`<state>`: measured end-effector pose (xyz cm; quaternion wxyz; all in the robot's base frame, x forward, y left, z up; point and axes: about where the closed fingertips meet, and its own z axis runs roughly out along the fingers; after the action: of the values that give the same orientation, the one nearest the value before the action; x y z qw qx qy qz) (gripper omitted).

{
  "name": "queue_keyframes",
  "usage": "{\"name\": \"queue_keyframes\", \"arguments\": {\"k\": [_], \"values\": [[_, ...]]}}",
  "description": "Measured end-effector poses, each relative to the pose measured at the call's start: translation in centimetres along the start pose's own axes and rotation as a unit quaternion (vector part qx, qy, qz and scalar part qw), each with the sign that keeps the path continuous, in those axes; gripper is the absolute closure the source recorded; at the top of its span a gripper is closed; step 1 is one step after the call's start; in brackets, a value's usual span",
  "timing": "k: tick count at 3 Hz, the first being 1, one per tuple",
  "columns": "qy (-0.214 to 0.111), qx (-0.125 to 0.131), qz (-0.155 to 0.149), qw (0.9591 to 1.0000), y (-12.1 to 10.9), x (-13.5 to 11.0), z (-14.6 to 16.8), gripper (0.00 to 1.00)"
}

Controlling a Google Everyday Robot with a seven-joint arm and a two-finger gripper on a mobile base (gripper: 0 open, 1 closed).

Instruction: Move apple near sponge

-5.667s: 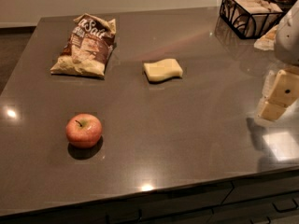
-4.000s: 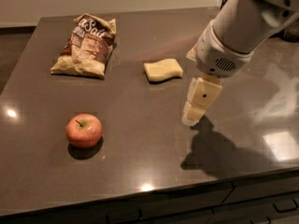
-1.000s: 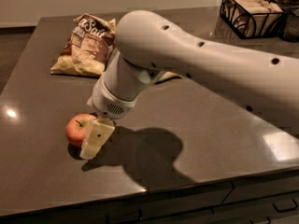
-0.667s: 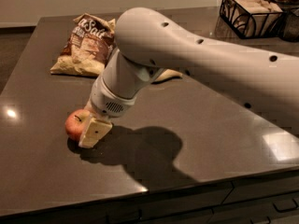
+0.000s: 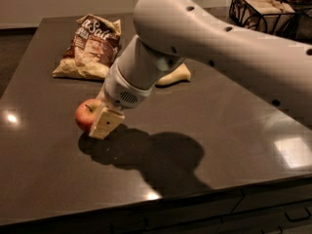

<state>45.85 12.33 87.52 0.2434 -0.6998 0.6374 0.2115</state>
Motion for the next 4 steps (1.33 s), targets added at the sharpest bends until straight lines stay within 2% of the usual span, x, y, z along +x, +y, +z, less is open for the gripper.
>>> {"name": "queue_keyframes", "arguments": {"k": [1,2,4], "values": [[0.015,0.035,0.031,0.9988,-2.7,2.3,-2.7,1.00],[0.037,0.064,0.067,0.9950,-5.1,5.7,-5.0,1.00],[0.065,0.108,0.133,0.9830,-8.8,11.9,-8.1,1.00]]}}
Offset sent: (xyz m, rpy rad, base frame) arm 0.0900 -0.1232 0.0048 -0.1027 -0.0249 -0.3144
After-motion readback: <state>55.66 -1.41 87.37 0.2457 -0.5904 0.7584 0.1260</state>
